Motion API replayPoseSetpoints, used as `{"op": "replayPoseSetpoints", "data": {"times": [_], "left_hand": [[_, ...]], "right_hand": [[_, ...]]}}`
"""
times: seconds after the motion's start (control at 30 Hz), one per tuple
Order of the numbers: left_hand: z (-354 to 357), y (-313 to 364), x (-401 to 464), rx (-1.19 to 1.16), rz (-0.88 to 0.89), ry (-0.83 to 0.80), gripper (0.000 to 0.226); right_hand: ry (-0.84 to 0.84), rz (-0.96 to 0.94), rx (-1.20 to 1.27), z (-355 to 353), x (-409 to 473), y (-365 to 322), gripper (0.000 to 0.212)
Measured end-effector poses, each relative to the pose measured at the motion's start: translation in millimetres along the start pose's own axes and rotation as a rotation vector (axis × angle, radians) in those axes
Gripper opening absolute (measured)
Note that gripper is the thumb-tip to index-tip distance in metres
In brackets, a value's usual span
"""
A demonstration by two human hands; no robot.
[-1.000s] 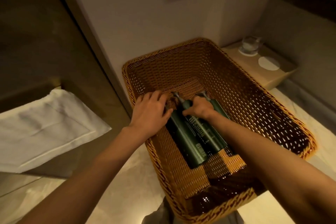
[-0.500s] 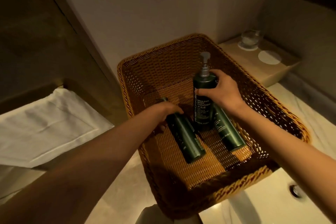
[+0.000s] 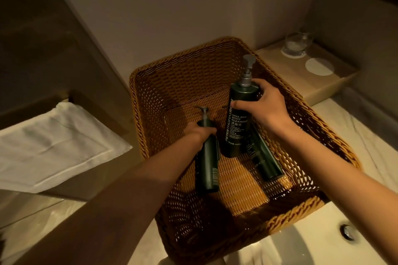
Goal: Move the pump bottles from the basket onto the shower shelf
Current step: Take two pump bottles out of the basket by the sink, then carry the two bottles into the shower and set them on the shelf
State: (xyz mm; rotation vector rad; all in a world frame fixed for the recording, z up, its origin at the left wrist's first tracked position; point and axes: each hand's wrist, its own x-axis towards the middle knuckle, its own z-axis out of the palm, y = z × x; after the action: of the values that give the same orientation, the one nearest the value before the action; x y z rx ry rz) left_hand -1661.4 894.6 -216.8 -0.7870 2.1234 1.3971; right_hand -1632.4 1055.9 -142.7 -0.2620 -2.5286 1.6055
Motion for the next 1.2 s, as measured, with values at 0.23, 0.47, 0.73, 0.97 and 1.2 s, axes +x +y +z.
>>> {"op": "replayPoseSetpoints", "data": {"times": [0.23, 0.47, 0.73, 0.97, 1.2], "left_hand": [[-34.9, 24.0, -16.8, -0.109, 0.360, 0.161, 0.066], [-122.6, 51.7, -79.2, -0.301, 0.759, 0.241, 0.063], [-278.9, 33.3, -166.3, -0.445, 1.000, 0.446, 0.064], [-420.4, -80.5, -212.7, -0.467, 1.025, 0.725, 0.062], [-515.4, -255.5, -222.9, -0.437, 0.783, 1.028, 0.065]], "right_hand": [[0.015, -0.049, 0.067, 6.5, 2.8, -33.0, 0.070], [-0.050, -0.187, 0.191, 16.0, -5.4, -118.3, 0.068], [-0.116, -0.490, 0.270, 87.2, -61.8, -254.3, 0.067], [-0.336, -0.584, 0.374, 226.5, -153.1, -330.5, 0.060], [-0.685, -0.525, 0.385, 389.4, -257.1, -324.9, 0.058]]}}
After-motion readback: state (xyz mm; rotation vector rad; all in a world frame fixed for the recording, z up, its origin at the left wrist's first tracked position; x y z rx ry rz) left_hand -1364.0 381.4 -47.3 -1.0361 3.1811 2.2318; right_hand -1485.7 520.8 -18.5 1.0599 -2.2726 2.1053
